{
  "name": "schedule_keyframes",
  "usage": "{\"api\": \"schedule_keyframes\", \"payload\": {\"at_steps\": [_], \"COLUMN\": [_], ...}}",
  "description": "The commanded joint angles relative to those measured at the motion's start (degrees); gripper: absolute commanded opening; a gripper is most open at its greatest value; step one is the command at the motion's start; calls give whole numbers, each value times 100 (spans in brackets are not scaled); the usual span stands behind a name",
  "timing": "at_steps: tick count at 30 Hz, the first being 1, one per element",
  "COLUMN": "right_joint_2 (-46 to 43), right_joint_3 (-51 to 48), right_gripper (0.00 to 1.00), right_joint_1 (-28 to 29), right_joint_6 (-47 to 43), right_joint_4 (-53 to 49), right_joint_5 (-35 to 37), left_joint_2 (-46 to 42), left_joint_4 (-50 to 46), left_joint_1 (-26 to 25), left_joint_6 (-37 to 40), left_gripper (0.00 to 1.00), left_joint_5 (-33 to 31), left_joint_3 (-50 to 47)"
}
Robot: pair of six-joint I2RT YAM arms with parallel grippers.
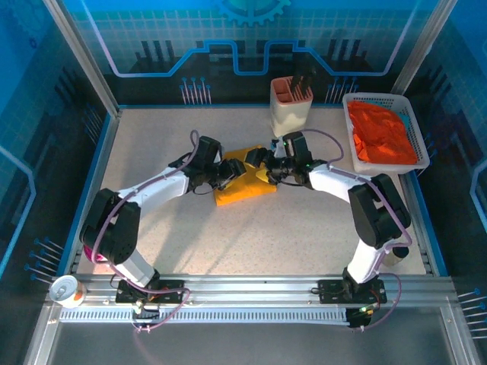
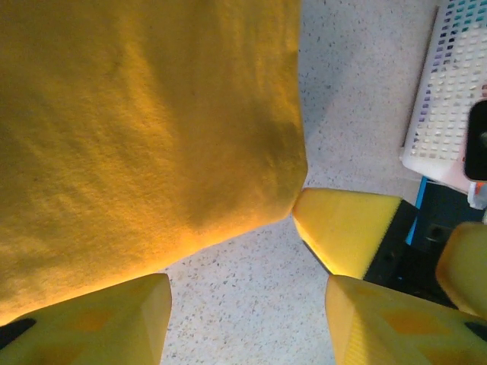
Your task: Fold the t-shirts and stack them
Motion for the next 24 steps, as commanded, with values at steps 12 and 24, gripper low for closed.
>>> {"api": "schedule_keyframes", "payload": {"at_steps": [12,24], "right_joint_2": [1179,1275], "right_joint_3": [-725,-1150], "right_gripper": [86,87], "right_joint_1": [9,-319], "right_joint_6": [1038,1054], "right_joint_4": [1908,2691], "right_joint_5": [280,41], "left_joint_2": [908,1006], "left_joint_4": [550,-7], "left_joint_1": [22,596], "left_joint_6": [-139,212], "left_gripper": [55,53], "left_joint_5": [-584,-714], "left_joint_3": [-662,-902]}}
